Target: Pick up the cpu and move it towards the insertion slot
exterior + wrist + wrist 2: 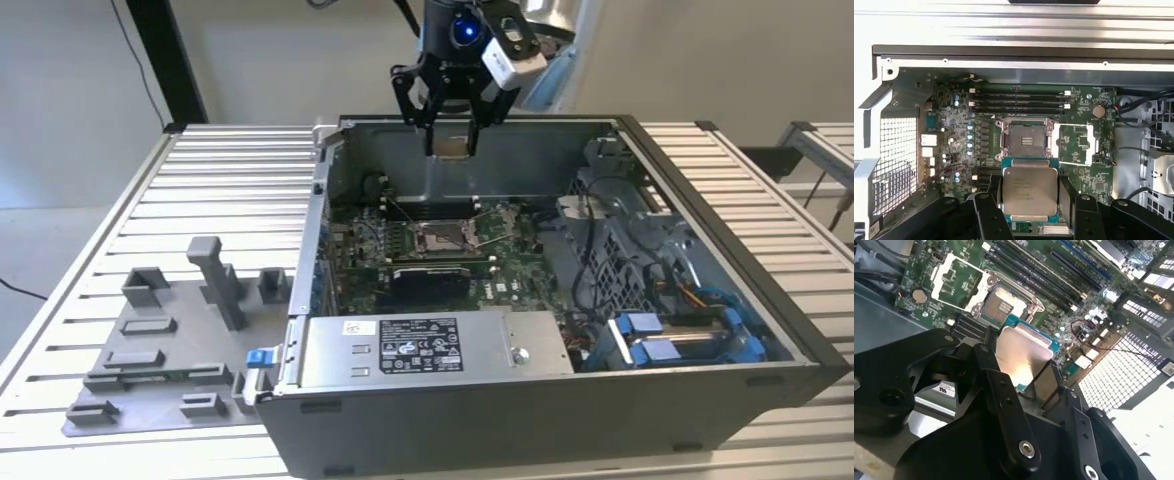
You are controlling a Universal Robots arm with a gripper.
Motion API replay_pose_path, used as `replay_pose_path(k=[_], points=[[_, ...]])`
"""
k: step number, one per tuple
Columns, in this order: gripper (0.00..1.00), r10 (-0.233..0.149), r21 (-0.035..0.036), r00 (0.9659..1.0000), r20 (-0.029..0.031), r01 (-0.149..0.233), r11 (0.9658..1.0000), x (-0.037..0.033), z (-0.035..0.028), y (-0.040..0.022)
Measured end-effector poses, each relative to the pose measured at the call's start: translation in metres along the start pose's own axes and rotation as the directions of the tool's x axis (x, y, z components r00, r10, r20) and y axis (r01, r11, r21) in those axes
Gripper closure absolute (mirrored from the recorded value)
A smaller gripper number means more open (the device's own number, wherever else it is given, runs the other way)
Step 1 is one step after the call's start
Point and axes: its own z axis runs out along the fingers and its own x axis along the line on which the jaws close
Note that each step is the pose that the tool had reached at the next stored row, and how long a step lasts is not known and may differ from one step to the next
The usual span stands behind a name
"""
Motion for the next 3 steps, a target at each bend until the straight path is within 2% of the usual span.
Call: replay_pose_path(k=[3], points=[[1.0, 0.0, 0.0, 1.0, -0.0003, 0.0, 1.0, 0.0, 0.0, 0.0]])
